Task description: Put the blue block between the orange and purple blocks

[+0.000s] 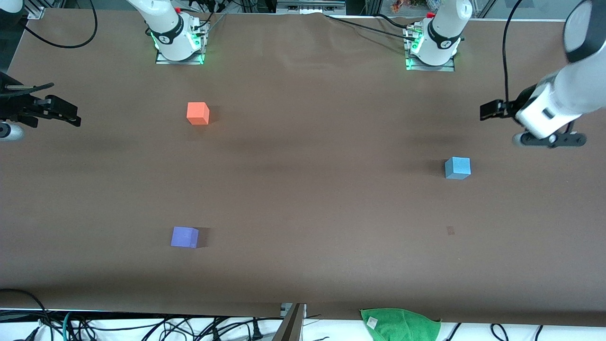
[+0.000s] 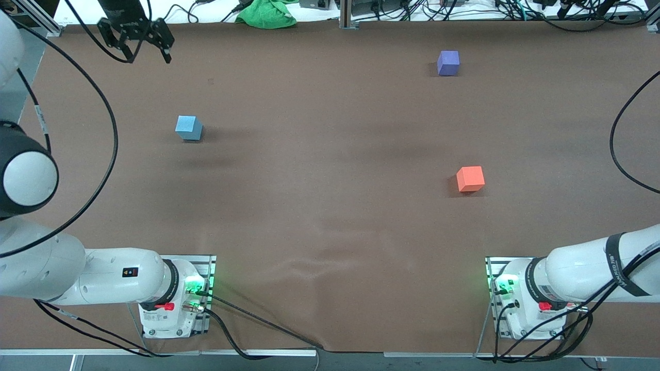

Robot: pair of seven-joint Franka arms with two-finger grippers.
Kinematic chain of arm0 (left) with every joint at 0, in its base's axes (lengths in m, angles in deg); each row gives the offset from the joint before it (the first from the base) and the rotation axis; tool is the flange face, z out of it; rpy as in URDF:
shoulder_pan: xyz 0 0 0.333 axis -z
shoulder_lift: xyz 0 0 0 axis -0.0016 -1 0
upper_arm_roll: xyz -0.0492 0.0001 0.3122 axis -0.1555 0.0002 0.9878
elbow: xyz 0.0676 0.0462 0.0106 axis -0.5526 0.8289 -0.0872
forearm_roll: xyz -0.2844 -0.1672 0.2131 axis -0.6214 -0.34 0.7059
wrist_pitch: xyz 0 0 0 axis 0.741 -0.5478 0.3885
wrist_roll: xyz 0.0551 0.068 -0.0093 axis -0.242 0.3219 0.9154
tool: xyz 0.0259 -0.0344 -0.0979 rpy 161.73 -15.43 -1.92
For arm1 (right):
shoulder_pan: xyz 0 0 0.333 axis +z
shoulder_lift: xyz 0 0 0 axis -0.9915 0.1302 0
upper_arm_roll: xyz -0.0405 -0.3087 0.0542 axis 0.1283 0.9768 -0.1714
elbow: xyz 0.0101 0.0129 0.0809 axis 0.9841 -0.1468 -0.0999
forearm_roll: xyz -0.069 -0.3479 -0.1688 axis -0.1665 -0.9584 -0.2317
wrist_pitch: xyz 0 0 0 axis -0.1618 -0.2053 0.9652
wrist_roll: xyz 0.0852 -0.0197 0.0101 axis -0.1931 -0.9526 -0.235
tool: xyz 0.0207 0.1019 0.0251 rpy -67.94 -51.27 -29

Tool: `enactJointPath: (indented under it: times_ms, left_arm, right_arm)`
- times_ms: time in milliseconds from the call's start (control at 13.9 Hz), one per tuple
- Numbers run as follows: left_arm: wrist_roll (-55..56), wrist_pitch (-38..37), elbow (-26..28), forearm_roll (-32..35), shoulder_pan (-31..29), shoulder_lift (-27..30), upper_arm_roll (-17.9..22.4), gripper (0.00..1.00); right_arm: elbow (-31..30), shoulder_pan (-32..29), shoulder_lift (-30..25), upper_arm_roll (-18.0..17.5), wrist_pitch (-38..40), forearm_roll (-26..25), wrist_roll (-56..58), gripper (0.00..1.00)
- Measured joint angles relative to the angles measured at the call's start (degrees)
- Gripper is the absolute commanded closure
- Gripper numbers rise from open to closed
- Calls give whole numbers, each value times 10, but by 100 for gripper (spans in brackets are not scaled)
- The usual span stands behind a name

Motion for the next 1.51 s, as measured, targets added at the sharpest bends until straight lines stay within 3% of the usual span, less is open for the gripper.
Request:
enactJointPath:
  times_ms: [502, 789, 1505]
  left_arm:
    - [-44, 165, 14, 62, -20, -159, 1, 0]
    - [-46, 327, 124, 63, -29, -171, 1, 0]
    - [-52, 478, 261, 81, -34, -167, -2, 0]
  right_arm:
    - [0, -1, 0, 0, 0, 0, 0, 0]
    - [0, -1, 0, 0, 0, 0, 0, 0]
    - [0, -1, 0, 0, 0, 0, 0, 0]
